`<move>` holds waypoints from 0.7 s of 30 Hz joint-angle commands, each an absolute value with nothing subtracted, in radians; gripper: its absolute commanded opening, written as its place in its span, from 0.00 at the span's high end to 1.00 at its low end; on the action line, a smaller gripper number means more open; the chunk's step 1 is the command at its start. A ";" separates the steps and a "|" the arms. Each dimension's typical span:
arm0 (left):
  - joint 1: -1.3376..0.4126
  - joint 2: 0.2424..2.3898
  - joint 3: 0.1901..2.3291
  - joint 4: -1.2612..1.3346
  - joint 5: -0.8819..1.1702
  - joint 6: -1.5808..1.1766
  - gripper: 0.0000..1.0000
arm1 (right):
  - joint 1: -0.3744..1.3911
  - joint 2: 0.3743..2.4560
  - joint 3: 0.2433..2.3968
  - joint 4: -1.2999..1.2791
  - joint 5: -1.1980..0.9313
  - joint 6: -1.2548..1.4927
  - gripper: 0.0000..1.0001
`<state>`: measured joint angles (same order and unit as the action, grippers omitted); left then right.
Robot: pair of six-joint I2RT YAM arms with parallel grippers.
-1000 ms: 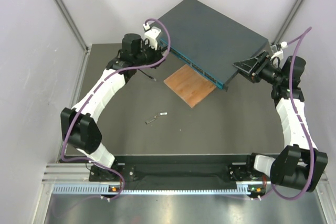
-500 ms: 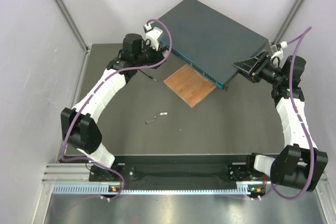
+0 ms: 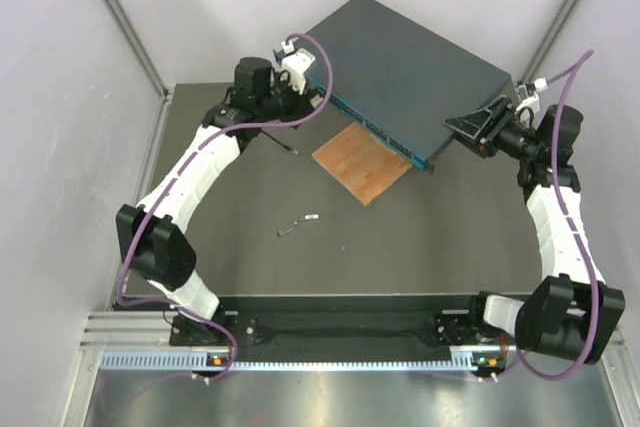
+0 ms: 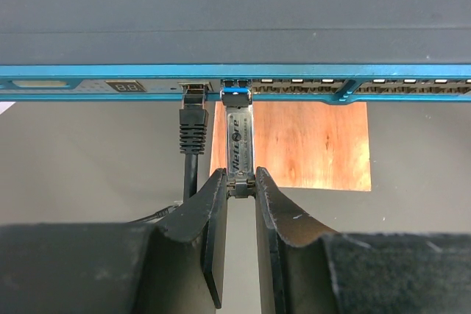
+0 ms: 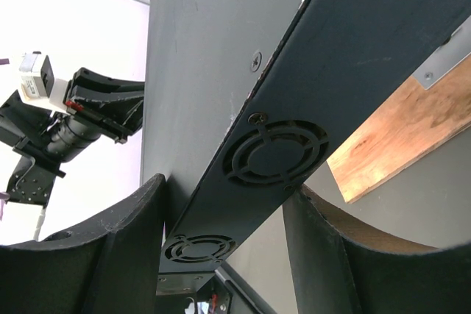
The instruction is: Insert the plug into the switch port
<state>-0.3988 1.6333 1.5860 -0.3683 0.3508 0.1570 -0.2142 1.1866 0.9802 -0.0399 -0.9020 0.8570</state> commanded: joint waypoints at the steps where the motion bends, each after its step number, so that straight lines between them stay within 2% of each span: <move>1: -0.430 1.657 1.655 -0.258 0.431 0.183 1.00 | -0.167 1.215 1.026 0.034 -0.865 0.746 1.00; 21: -0.417 1.675 1.701 -0.371 0.400 0.213 1.00 | -0.169 1.218 1.042 0.011 -0.867 0.727 1.00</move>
